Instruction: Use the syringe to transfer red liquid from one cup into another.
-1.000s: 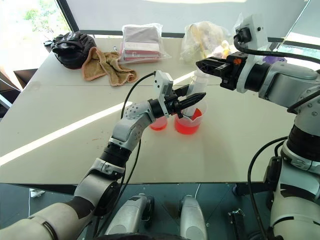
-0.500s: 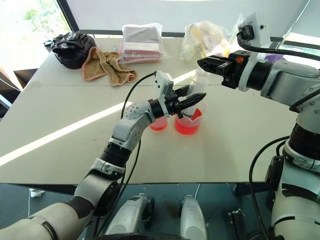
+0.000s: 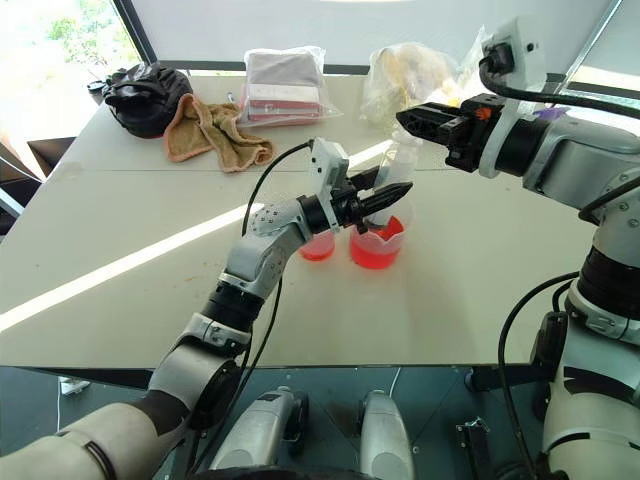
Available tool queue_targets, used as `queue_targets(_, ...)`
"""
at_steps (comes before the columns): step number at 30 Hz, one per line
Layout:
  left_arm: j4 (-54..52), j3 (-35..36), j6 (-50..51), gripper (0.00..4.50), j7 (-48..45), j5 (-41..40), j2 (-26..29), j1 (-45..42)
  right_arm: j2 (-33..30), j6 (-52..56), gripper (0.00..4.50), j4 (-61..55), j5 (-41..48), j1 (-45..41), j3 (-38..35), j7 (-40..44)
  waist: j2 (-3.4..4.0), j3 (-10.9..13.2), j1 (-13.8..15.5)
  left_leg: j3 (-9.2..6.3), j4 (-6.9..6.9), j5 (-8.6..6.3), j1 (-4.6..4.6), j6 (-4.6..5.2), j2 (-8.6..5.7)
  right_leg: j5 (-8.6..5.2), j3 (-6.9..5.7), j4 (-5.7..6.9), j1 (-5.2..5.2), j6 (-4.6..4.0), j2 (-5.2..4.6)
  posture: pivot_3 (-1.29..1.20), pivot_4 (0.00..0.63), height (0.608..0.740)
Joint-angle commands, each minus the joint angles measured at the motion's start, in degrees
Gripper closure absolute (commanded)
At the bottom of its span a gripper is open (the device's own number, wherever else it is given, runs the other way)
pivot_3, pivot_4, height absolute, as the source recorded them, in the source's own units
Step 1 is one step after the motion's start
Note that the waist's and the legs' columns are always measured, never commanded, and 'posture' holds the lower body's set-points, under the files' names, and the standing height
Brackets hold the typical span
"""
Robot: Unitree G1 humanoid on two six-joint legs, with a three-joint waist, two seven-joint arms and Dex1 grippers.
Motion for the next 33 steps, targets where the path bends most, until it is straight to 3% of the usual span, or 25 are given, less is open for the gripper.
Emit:
queue_targets(1,-0.13,1.52,-1.70,3.02,0.81,-0.23,-0.27,-2.31,-0.92,-1.43,1.83,-1.80,0.82,-1.24,-1.95,0.23,0.00,0.00,0.00,0.00,0.00,0.00,0.00,0.01,0.00,0.00,0.00,0.00,0.00,0.00,0.01,0.00,0.150,0.740)
queue_targets(4,0.45,2.27,-2.31,3.02,1.12,-0.48,-0.26,-3.37,-1.35,-1.53,0.29,-2.17,0.72,-0.82,-1.57,0.48,0.00,0.00,0.05,0.00,0.00,0.00,0.00,0.01,0.00,0.00,0.00,0.00,0.00,0.00,0.00,0.00,0.150,0.740)
queue_targets(11,0.43,4.89,-2.22,3.02,2.21,-2.33,-1.08,-5.42,-0.94,-1.42,0.29,-0.09,2.72,-2.33,-4.92,-0.57,0.00,0.00,0.06,0.00,0.00,-0.02,-0.03,0.03,0.00,0.00,-0.01,-0.08,0.01,0.01,-0.01,0.00,0.150,0.740)
queue_targets(15,-4.07,10.41,6.92,3.02,5.90,-10.82,-3.13,-8.83,-1.16,-1.12,0.29,3.34,4.99,-3.99,-9.19,-2.35,-0.01,0.01,0.03,-0.01,-0.01,-0.03,-0.05,0.04,0.00,0.01,-0.01,-0.14,0.02,0.01,-0.01,0.00,0.150,0.740)
queue_targets(20,-9.67,13.29,12.64,3.02,9.02,-15.40,-2.30,-12.00,-1.06,-0.70,0.29,5.63,6.65,-4.78,-11.19,-4.33,-0.01,0.01,-0.01,-0.01,-0.06,-0.05,-0.06,0.09,0.01,0.01,-0.03,-0.29,0.07,0.02,0.05,0.00,0.150,0.740)
queue_targets(25,-16.80,13.96,16.10,3.02,10.38,-17.02,1.87,-11.88,-0.22,-0.65,0.29,4.80,7.92,-4.18,-10.15,-5.51,0.00,0.01,-0.10,0.00,-0.08,-0.09,-0.04,0.15,0.01,0.01,-0.02,-0.37,0.11,0.02,0.08,0.00,0.150,0.740)
queue_targets(33,-26.26,11.05,16.01,3.02,6.75,-14.51,12.36,-2.75,1.01,-0.38,0.29,4.29,9.63,-4.47,-6.75,-5.08,0.04,-0.01,-0.01,0.00,-0.12,-0.09,0.02,0.14,0.03,0.01,0.00,-0.37,0.14,0.00,0.11,0.00,0.150,0.740)
